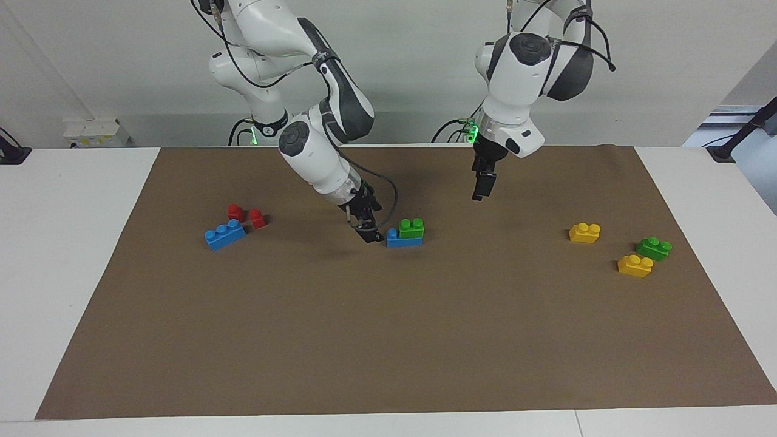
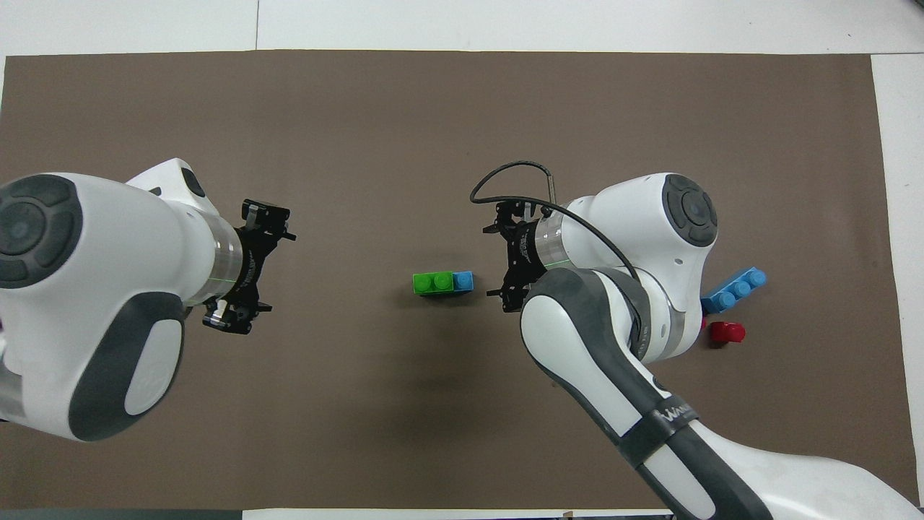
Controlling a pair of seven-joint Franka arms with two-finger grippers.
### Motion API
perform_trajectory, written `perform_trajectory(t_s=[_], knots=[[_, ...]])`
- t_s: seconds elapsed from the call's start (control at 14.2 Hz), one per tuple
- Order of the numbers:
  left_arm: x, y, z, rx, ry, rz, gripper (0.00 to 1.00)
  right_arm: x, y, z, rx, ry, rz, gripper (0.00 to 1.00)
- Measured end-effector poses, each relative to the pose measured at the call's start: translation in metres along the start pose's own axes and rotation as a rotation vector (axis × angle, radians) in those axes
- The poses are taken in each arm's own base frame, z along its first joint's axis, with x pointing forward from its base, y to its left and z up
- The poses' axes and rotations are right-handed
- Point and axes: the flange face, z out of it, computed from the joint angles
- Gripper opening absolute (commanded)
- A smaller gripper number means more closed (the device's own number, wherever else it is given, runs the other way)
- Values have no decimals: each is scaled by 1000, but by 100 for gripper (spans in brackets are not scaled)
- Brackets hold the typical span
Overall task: Remove green block with left arm and hold with right
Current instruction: 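Lower the left gripper onto green while the right gripper reaches blue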
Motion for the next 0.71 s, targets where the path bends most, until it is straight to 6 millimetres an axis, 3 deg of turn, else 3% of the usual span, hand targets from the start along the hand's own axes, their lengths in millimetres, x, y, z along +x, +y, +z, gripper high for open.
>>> perform_trajectory(t_s=[0.28,0.71], knots=[[-52,-22,39,-24,-16,-153,100,-9,7,30,23,15,-21,100],[-89,-20,89,-82,5,-295,100,-4,5,52,57,30,-19,100]])
